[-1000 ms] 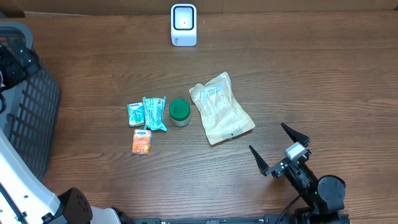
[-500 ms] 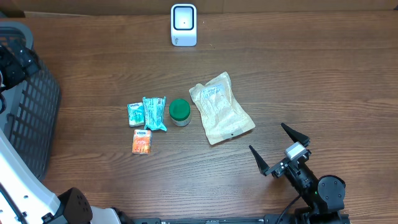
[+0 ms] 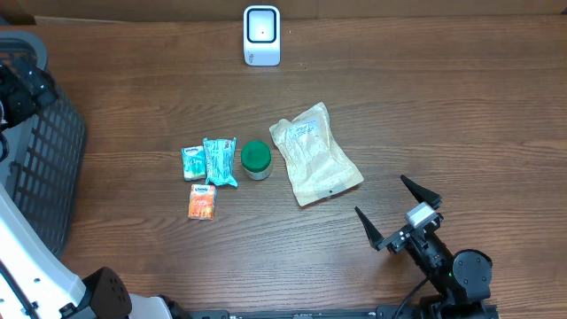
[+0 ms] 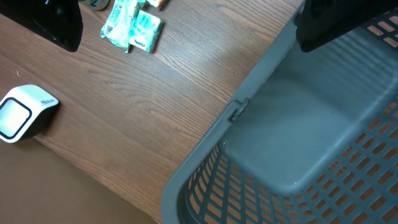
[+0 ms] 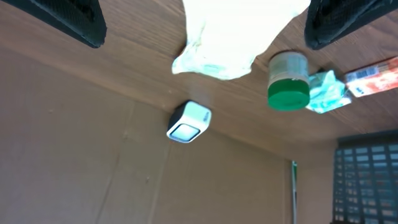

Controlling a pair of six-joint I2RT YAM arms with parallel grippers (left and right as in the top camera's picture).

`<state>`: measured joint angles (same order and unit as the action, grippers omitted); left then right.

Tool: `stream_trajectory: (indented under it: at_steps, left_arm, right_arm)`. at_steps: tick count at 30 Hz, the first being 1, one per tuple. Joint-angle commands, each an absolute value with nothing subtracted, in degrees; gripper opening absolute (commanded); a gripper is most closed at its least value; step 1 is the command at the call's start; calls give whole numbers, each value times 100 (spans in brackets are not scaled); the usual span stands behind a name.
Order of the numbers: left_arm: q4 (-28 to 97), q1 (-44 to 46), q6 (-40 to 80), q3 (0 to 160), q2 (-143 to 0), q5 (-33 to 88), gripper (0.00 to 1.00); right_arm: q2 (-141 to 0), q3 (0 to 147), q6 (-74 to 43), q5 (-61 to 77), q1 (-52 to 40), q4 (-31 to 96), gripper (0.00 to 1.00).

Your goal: Scan the item barcode

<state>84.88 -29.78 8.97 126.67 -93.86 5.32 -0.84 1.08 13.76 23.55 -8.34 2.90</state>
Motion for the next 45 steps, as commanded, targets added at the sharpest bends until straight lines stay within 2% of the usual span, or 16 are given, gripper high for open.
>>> stream_trajectory:
  at_steps: [1,5,9,14,17,28,34,41,45]
  left_arm:
    - [8488,-2998,832,12645,-9347,489,100]
    - [8488,-2998,832,12645,-9347,489,100]
    - [8488,-2998,832,12645,-9347,489,100]
    - [8488,-2995,832,12645,-9347,491,100]
    - [8488,-2998,832,12645,-9347,489,100]
    - [8488,-2998,832,12645,-9347,489,100]
    - [8488,-2998,832,12645,-9347,489,100]
    - [8488,-2998,832,12645,-9347,489,100]
    - [8508,-2998,832,12645,-9347,484,100]
  right_arm:
    - [-16,47,1387,2128,-862,193,100]
    - [-16,49,1315,2464,-862,71,100]
    - [-36,270,655,2663,-856,47,100]
    - [-607,1168,429,2707,-856,558,100]
    - [-1332,2040,467,2707,-856,1100,100]
    - [-5306,6608,797,2707,-864,4287,100]
    - [-7063,8357,784,2711,-862,5518,100]
    - [-7931,8388,427,3483,-873,5406,100]
    - [-8344,8385,381,2980,-1076,5485,99]
